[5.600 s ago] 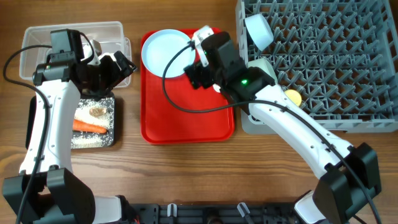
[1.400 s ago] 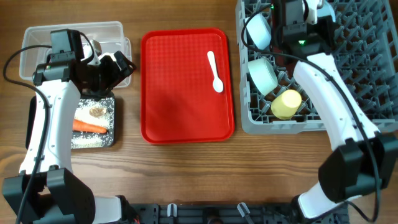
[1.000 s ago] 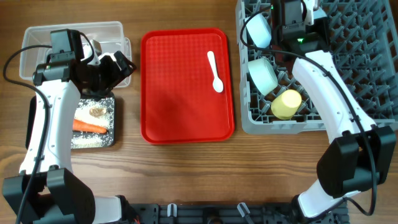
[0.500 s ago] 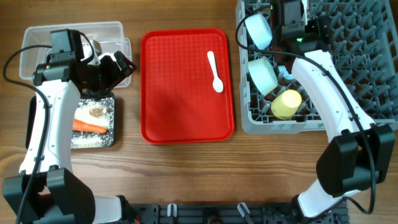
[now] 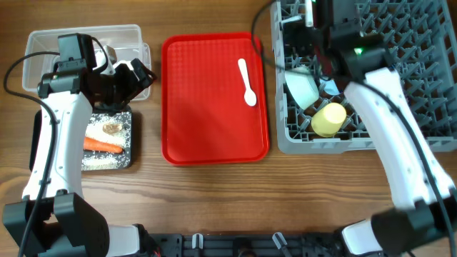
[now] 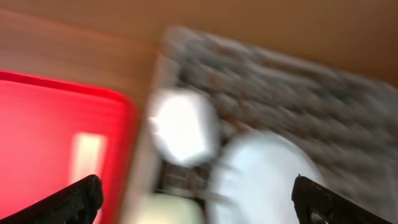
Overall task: Sort waste into correct bins and load items into the dishwasher rack
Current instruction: 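Reach the right gripper to the red tray and grasp the white spoon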
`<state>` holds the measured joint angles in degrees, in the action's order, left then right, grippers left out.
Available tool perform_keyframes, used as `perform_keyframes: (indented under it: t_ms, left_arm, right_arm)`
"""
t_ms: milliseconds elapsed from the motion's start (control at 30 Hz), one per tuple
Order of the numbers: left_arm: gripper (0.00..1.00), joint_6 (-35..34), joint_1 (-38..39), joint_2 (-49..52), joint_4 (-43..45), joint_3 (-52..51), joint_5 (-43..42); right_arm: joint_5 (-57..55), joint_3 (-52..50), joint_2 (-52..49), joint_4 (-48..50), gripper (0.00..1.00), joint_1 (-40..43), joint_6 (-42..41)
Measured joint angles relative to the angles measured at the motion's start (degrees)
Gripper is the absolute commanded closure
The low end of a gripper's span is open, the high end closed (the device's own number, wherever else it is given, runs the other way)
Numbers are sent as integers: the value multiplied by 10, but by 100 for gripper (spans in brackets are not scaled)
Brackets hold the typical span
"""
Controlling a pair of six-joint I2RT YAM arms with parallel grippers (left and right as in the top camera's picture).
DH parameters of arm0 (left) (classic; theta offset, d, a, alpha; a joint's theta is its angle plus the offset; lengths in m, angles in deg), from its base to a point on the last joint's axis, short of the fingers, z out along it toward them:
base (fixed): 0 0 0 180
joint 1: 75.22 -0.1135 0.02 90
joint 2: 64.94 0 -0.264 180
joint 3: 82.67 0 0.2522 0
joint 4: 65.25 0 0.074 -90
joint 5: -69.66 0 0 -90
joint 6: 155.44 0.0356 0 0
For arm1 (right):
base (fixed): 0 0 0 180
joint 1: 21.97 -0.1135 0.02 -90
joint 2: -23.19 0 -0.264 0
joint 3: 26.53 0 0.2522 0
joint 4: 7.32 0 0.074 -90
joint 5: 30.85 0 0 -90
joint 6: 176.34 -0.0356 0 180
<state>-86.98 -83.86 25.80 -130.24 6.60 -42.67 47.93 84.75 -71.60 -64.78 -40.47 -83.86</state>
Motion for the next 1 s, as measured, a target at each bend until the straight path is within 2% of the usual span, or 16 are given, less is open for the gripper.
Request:
perform_keyframes:
  t_ms: [133, 267, 400, 567, 800, 1000]
  left_arm:
    - [0, 0, 0, 0, 0, 0, 0]
    - [0, 0, 0, 0, 0, 0, 0]
    - [0, 0, 0, 0, 0, 0, 0]
    - [0, 0, 0, 0, 0, 0, 0]
    - [0, 0, 0, 0, 0, 0, 0]
    - [0, 0, 0, 0, 0, 0, 0]
  right_arm:
    - [104, 3, 6, -16, 0, -23, -35]
    - [204, 1, -52, -46, 0, -25, -90]
    - [273, -6, -107, -40, 8, -28, -128]
    - [272, -7, -156, -23, 13, -52, -151]
    - [202, -7, -232, -12, 21, -80, -181]
    - [181, -7, -293, 15, 37, -79, -200]
